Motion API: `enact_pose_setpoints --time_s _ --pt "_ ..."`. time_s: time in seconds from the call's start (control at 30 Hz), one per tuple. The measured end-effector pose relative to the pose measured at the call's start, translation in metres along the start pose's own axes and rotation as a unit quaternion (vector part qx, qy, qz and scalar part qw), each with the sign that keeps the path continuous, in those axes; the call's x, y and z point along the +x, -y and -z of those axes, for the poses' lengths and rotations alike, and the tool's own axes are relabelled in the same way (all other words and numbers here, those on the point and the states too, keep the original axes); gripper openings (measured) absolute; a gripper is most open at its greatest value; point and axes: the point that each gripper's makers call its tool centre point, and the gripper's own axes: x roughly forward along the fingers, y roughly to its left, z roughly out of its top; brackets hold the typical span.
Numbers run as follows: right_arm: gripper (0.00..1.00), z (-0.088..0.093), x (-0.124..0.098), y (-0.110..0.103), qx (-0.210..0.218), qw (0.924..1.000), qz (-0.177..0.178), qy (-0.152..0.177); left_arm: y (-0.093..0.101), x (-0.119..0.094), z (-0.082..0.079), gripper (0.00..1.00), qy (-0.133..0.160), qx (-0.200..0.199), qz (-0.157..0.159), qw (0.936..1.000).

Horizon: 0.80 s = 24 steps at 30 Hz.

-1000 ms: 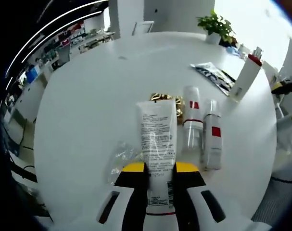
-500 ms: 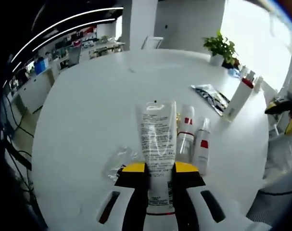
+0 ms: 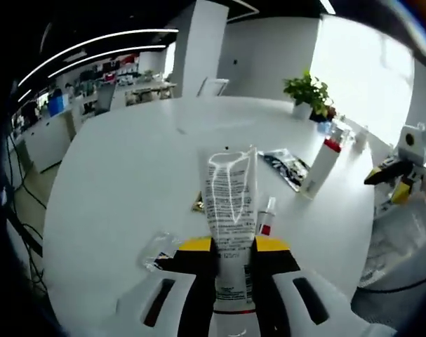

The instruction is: Arrange the skincare products in the storage area until every visible bottle or jar stands upright without overlapping.

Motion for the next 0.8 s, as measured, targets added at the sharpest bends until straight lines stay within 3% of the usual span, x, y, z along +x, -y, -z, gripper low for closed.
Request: enact_pose_setpoints --time_s 0.67,0.8 --pt "0.33 -0.022 -0.002 0.008 0.034 0.9976 0.021 0.057 0.085 0.004 -0.013 0.14 0.017 0.062 0.069 0.9955" --pt "0.33 -0.029 0.005 0.006 0.05 0.9955 0.0 0.081 0.096 0.006 -0.014 0.14 0.017 0.068 0.079 0.9944"
